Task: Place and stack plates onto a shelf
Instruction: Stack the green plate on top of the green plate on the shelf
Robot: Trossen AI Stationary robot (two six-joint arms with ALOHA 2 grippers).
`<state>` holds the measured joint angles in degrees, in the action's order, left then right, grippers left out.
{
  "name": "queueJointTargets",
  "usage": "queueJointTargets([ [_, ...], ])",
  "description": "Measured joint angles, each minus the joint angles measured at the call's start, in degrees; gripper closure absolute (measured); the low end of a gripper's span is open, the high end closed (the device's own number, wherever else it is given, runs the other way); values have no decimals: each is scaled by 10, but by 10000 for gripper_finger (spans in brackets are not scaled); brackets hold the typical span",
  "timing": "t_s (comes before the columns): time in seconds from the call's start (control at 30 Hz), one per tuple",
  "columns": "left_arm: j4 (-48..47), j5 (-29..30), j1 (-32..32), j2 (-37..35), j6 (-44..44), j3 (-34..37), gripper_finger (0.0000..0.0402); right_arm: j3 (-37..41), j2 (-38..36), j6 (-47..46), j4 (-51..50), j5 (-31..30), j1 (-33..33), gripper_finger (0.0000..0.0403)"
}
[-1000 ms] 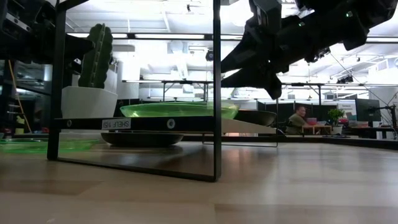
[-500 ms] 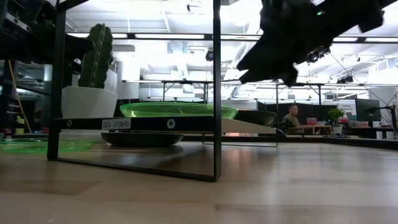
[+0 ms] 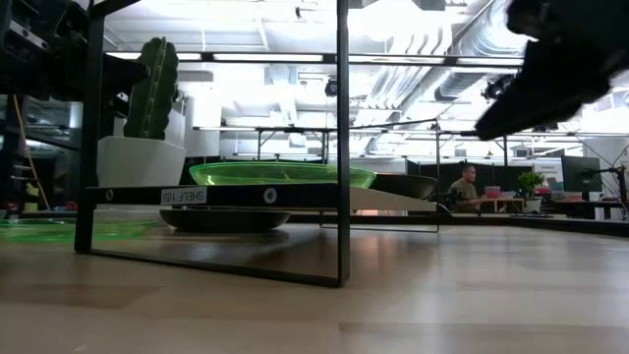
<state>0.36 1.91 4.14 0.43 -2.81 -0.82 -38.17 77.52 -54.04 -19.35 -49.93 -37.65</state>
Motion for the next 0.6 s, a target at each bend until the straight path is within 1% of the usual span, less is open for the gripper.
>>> queueJointTargets([
  [0.13,0,0,0,0,0,0,401,0,0,-117,-102,-46,-34,263],
  [0.27,0,0,0,0,0,0,401,1,-4,-259,-234,-48,-36,263],
  [0.33,0,0,0,0,0,0,401,11,-12,-292,-253,-42,-28,263],
  [0.4,0,0,0,0,0,0,402,31,-29,-283,-227,-35,-13,263],
  [0.47,0,0,0,0,0,0,401,58,-52,-231,-156,-27,10,263],
  [0.53,0,0,0,0,0,0,401,89,-78,-136,-51,-7,41,263],
  [0.6,0,0,0,0,0,0,402,120,-106,-23,66,29,81,263],
])
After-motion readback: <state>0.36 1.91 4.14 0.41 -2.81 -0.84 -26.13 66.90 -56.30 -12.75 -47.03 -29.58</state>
